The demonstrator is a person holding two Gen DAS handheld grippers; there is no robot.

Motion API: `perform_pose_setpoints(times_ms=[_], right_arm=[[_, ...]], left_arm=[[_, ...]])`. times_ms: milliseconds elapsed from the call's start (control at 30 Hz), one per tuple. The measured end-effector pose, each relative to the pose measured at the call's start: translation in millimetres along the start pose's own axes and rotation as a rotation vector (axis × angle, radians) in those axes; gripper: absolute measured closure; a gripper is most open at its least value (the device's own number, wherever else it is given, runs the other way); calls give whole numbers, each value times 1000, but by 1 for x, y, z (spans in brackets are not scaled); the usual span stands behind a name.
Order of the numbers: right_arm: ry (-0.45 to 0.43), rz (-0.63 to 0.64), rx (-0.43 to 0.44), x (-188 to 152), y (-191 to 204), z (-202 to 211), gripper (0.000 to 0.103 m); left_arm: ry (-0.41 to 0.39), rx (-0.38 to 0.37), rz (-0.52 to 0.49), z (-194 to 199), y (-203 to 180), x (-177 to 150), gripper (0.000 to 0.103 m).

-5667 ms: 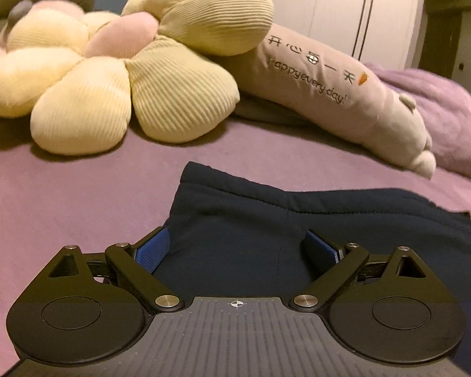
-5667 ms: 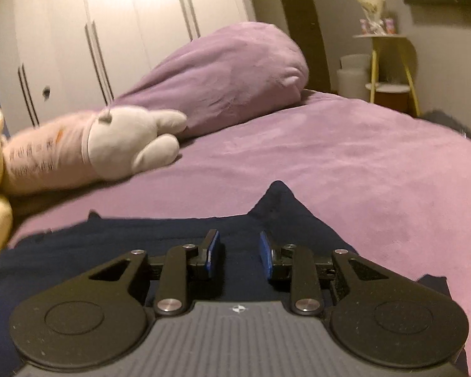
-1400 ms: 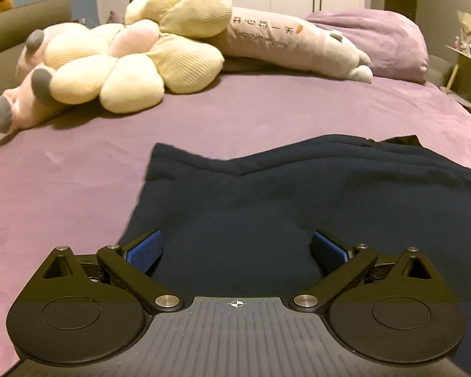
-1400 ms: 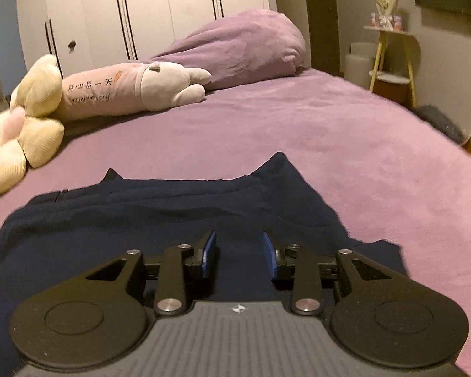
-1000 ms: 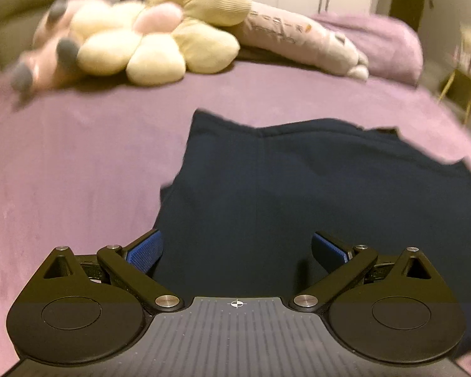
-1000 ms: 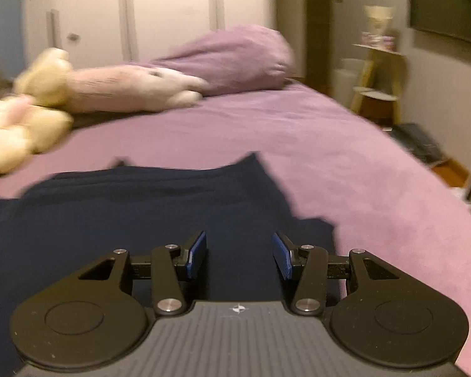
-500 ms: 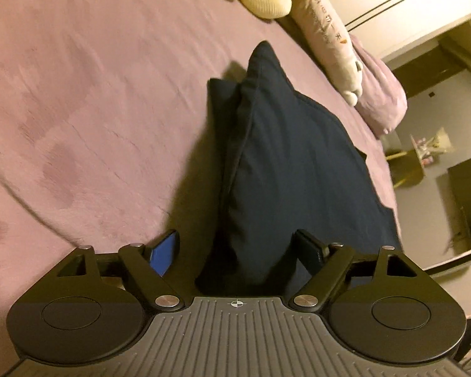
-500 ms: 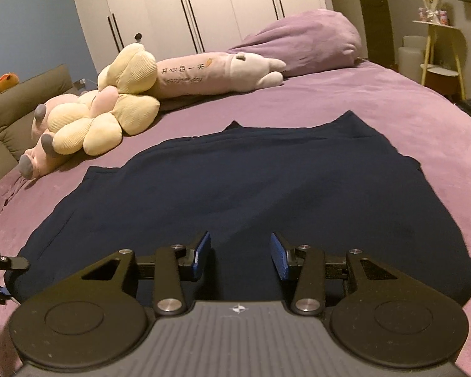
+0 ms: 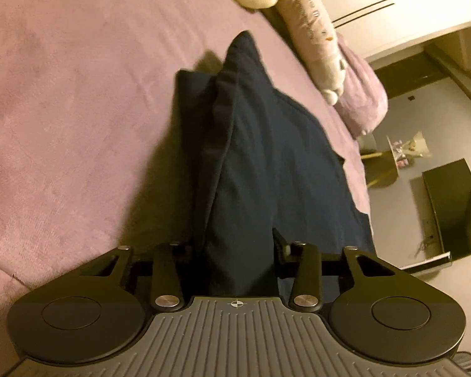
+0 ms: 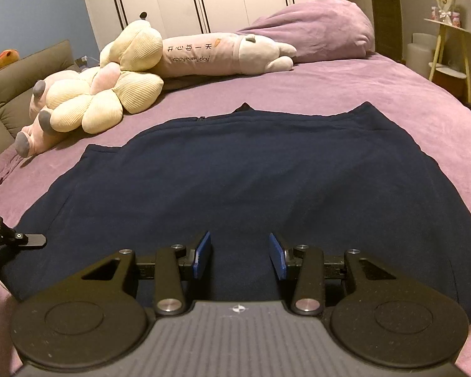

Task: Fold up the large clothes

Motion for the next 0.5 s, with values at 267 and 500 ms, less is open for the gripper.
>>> perform_pose_setpoints(times_ms=[267,500], right_arm=[[-9,-39,-72,5,-12,3,74],[45,-88,-57,-9,-24,-15,75]], left_arm=[[-66,-52,-72,22,-53,7,63],[-109,-126,-274,33,-146,-5,65]])
Point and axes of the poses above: each gripper's, at about its wrist camera, not at the fingertips, and z roughly against the way its jaws point, y to its left, x to its top, the point moved 5 cm from there along -z, roughly the way its jaws point, and after that the axes turned 6 degrees about z, right-handed, at the moved point
